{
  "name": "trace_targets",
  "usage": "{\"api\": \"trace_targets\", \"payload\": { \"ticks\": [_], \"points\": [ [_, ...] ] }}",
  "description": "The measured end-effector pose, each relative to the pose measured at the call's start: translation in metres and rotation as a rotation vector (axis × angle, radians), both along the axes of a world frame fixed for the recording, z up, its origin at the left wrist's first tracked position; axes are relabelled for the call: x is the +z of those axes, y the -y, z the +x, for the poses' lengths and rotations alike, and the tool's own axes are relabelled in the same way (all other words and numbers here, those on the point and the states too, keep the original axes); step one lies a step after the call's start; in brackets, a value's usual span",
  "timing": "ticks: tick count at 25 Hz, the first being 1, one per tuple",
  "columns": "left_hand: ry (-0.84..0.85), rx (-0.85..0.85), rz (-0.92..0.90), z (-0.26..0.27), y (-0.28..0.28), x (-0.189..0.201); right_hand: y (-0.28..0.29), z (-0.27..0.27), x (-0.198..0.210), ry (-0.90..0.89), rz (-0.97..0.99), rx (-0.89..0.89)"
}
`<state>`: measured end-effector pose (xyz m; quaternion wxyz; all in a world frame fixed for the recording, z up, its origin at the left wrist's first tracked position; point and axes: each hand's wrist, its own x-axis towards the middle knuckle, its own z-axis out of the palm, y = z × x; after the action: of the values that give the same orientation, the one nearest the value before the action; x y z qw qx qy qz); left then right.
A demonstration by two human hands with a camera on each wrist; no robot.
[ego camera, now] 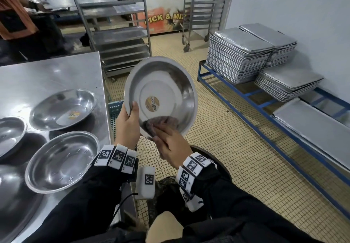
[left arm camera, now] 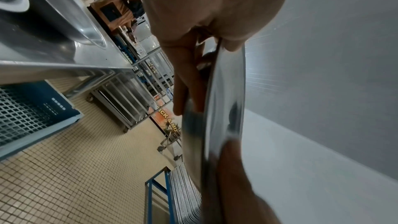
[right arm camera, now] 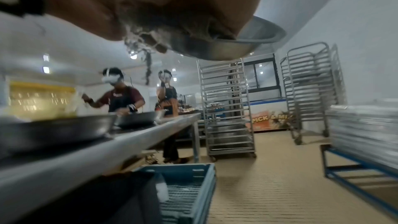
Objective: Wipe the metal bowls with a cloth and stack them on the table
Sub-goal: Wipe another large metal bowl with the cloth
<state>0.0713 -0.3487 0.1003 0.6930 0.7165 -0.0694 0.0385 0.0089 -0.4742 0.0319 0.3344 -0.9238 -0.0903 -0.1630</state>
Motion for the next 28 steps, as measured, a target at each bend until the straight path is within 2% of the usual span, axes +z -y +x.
{"api": "trace_targets", "payload": {
  "ticks": [2,5,7,11,13,16,20,22,26,28],
  "points": [
    [-0.019,-0.006,-0.029,0.002,-0.003,-0.001,0.012,0.005,-0.01,-0.072,-0.176,-0.025],
    [-0.045,-0.018,-0.052,0.005,-0.01,-0.006,0.046,0.013,-0.022,-0.076,-0.317,-0.19],
    [-0.045,0.0,-0.051,0.005,-0.011,-0.006,0.042,0.013,-0.021,-0.07,-0.278,-0.218],
    [-0.006,0.016,-0.028,0.006,-0.007,0.005,-0.005,0.006,-0.01,-0.099,-0.082,-0.129],
    [0.0,0.02,0.009,0.007,-0.01,0.009,0.0,0.01,-0.01,-0.088,-0.102,-0.197],
    [-0.007,-0.015,0.05,0.009,-0.016,0.009,0.036,0.022,-0.014,-0.122,-0.183,-0.397],
    [-0.088,-0.115,0.047,0.015,-0.025,0.0,0.069,0.033,0.013,-0.102,0.2,-0.603],
    [-0.154,-0.162,0.031,0.02,-0.032,-0.002,0.082,0.036,0.029,-0.158,0.288,-0.67],
    [-0.28,-0.224,-0.053,0.03,-0.045,-0.004,0.087,0.033,0.031,-0.226,0.457,-0.59],
    [-0.193,-0.161,0.039,0.029,-0.045,-0.002,0.077,0.031,0.027,-0.178,0.562,-0.603]
  ]
}}
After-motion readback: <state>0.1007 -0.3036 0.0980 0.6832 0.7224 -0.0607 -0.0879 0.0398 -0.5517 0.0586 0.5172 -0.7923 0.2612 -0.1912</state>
